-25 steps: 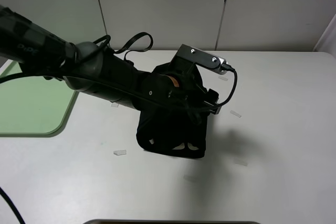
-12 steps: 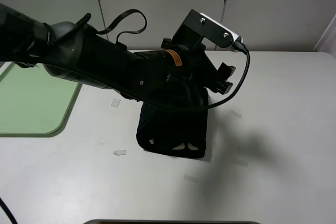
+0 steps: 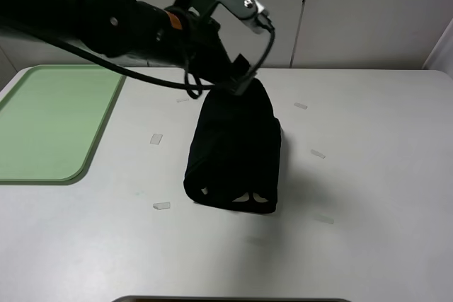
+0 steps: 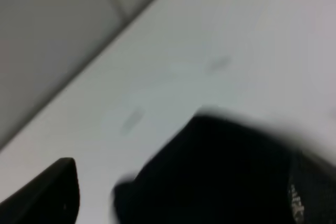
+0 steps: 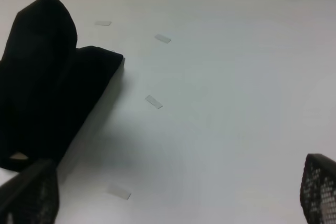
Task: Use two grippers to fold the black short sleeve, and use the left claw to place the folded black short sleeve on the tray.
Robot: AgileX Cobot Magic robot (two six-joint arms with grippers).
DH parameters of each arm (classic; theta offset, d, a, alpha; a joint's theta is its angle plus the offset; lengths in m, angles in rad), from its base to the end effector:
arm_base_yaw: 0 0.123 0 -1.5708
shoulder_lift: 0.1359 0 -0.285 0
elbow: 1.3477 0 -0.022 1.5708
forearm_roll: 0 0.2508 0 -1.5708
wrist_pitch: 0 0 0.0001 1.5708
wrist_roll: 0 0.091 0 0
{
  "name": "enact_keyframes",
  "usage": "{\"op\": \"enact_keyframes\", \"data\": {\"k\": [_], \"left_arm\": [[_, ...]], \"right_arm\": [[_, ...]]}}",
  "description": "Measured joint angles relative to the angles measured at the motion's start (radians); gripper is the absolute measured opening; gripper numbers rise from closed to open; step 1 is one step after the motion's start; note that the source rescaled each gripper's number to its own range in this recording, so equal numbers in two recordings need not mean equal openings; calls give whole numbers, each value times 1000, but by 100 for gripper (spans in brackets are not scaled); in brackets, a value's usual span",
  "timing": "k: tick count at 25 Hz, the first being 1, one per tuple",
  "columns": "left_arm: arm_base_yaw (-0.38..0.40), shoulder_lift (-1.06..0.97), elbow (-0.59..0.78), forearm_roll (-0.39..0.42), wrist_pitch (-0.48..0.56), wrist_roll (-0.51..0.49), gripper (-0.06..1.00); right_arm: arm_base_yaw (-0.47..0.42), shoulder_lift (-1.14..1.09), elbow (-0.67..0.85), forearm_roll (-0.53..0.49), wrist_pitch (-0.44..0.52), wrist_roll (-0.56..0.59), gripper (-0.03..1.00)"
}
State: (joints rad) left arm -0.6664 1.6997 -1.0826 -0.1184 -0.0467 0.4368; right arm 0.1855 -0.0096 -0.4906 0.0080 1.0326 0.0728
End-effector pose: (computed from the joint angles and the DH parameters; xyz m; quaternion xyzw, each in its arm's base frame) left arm 0.3011 -0.2361 0.2479 0.4034 0.7548 -0.0872 0.5098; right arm -0.0041 -0.0001 0.2769 -0.0477 0.8444 0.0727 0.5286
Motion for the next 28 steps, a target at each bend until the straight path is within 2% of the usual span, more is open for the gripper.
{"op": "enact_keyframes", "data": {"k": [4,7,12,19,28], "left_arm": [[86,-34,-2,2,201,10,78],[108,-35,-2,12,255,12,78],[127,-35,-2,14,258,12,79],[130,-34,-2,0,270,35,98],[128,75,-3,-3,199,150,100]], "right_arm": [[0,0,0,0,0,0,100],[0,0,0,0,0,0,100],[0,0,0,0,0,0,100],[0,0,0,0,0,0,100],[0,0,0,0,0,0,100]]}}
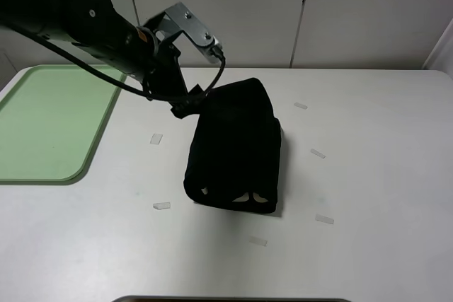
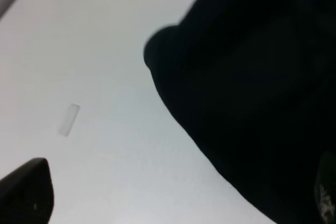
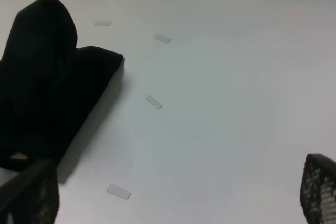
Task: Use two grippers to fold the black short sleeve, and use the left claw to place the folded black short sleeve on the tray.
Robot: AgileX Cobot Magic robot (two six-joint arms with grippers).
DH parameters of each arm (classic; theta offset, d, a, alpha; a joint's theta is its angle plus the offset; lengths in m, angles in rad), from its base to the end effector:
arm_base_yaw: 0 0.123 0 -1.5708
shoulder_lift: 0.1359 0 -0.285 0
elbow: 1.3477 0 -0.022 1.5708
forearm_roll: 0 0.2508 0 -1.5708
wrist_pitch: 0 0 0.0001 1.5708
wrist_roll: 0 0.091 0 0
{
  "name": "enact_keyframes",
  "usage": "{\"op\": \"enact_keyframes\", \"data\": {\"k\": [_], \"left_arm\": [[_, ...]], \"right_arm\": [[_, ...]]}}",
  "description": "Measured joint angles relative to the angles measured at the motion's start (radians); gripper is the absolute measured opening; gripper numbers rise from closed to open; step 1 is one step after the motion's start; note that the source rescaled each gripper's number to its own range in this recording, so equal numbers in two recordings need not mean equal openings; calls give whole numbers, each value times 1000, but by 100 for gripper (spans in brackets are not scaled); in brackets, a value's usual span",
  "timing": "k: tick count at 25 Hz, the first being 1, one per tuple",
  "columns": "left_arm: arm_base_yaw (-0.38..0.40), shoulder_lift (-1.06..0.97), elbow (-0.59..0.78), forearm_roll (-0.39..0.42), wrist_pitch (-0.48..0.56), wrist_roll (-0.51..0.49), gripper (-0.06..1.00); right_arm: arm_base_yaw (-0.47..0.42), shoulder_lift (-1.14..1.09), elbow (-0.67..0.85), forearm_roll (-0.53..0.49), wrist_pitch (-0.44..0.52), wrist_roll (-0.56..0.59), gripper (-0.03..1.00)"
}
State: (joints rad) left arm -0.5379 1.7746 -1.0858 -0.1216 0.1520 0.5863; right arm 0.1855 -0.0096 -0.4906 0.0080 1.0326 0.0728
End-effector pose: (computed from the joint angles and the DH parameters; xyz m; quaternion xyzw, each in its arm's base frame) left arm 0.3259 -0.1964 0.2056 0.4446 0.8025 -0.0227 0.3973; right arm -0.0041 -0.0001 0.2769 -0.0477 0.8444 0.0727 0.5286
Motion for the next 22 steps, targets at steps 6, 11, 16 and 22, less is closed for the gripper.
{"op": "enact_keyframes", "data": {"k": [6,11,16,22], "left_arm": [[-59,106,0,0,-91,96,100],[-137,173,0,0,-206,177,100],[-212,211,-3,0,-303,203,100],[-262,245,-8,-4,-375,200,100]], "right_arm": [[0,0,0,0,0,0,100],[0,0,0,0,0,0,100],[0,0,0,0,0,0,100],[0,0,0,0,0,0,100]]}}
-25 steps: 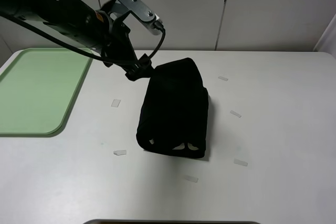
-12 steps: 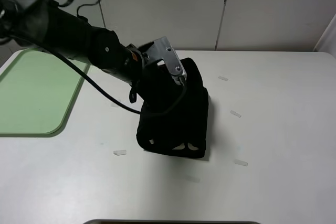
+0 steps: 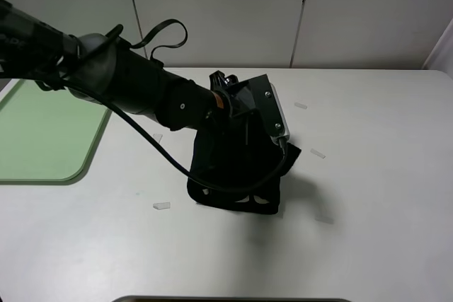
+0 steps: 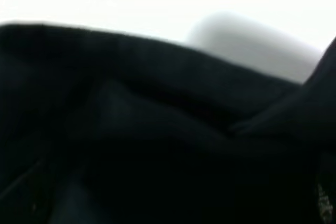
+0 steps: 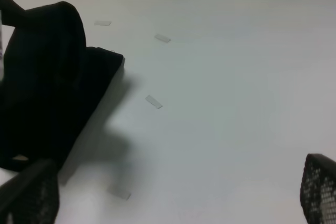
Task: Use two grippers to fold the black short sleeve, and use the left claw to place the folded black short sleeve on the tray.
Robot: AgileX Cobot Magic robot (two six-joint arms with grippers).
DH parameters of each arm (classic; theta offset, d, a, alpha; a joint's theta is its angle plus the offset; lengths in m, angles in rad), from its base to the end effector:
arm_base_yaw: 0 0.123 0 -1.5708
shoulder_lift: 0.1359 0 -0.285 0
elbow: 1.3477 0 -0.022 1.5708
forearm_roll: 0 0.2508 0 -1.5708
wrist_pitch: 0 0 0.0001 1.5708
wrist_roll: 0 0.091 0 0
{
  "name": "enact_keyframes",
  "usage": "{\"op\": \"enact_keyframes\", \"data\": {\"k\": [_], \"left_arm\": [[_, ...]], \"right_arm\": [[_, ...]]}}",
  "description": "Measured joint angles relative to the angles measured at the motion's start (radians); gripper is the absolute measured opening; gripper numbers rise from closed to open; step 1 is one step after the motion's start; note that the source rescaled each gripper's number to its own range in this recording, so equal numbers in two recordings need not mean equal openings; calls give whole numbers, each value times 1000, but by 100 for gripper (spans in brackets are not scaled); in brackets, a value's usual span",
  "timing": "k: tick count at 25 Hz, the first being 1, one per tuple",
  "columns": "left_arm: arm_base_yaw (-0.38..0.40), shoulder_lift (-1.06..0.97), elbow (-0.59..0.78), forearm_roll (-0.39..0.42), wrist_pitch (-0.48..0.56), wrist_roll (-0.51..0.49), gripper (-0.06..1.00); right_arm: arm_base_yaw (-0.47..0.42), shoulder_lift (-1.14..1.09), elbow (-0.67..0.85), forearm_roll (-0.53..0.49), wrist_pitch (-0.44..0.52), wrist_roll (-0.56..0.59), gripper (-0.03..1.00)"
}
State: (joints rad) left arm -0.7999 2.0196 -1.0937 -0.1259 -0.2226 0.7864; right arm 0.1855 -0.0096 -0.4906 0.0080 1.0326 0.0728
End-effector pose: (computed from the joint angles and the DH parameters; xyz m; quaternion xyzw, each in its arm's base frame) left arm 0.2912 -0.2962 0.1360 0.5889 0.6653 -0.0190 0.4584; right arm -0.0041 -0.0001 0.2769 -0.0477 0.8444 0.0727 0.5286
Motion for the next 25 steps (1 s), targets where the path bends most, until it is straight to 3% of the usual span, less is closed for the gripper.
{"op": "enact_keyframes", "data": {"k": [6,18,25], "left_arm": [[-6,33,0,-1,-32,-96,100],[-6,138,-1,-4,-148,-539,100],[-7,137,-1,-4,-206,-572,100]], "right_arm": [[0,0,0,0,0,0,100],[0,0,0,0,0,0,100],[0,0,0,0,0,0,100]]}}
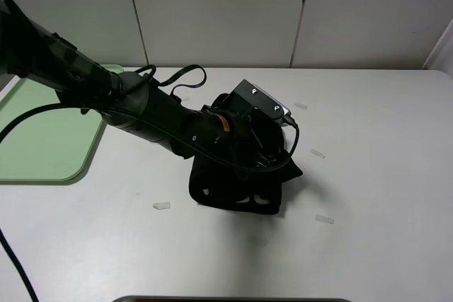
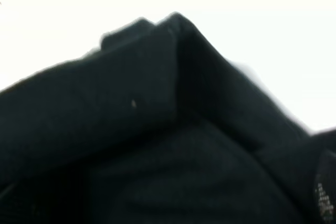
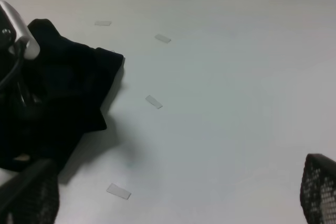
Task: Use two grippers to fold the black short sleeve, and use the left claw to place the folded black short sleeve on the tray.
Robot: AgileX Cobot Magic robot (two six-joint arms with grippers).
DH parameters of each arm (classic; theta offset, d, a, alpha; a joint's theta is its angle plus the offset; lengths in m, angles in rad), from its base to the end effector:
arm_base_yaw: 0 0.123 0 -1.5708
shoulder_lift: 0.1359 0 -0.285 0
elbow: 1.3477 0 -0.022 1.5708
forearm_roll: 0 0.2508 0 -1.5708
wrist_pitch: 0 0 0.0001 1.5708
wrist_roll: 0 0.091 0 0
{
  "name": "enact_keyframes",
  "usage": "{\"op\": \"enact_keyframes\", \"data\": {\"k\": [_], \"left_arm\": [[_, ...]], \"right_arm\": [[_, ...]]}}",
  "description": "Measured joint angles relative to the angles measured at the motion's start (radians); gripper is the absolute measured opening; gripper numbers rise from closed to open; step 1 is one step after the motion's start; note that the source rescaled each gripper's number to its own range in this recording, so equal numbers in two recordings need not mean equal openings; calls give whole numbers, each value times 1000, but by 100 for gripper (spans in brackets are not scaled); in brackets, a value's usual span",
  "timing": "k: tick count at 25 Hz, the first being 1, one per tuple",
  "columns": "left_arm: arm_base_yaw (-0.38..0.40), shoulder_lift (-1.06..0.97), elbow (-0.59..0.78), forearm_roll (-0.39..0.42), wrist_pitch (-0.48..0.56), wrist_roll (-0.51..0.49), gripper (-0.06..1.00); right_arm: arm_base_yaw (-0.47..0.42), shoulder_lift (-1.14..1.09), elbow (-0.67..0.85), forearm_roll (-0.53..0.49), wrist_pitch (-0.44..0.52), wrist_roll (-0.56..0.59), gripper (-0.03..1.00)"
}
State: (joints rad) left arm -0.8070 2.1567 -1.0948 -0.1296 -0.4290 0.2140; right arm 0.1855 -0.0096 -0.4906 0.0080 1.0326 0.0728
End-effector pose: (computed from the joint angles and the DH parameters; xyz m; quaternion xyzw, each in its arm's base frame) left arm 0.2973 -0.3034 0.0942 0.3686 0.7903 -0.1482 0.4664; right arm -0.0041 -0.0001 0.2769 -0.0477 0.8444 0.0727 0.5286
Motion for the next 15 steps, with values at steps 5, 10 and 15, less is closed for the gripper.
{"op": "enact_keyframes", "data": {"k": [5,10,15], "left_arm": [[-2,-2,0,26,-172,0,100],[-2,-2,0,95,-321,0,100],[-2,25,0,106,-381,19,100]], "right_arm": [[0,0,0,0,0,0,100],[0,0,0,0,0,0,100],[0,0,0,0,0,0,100]]}}
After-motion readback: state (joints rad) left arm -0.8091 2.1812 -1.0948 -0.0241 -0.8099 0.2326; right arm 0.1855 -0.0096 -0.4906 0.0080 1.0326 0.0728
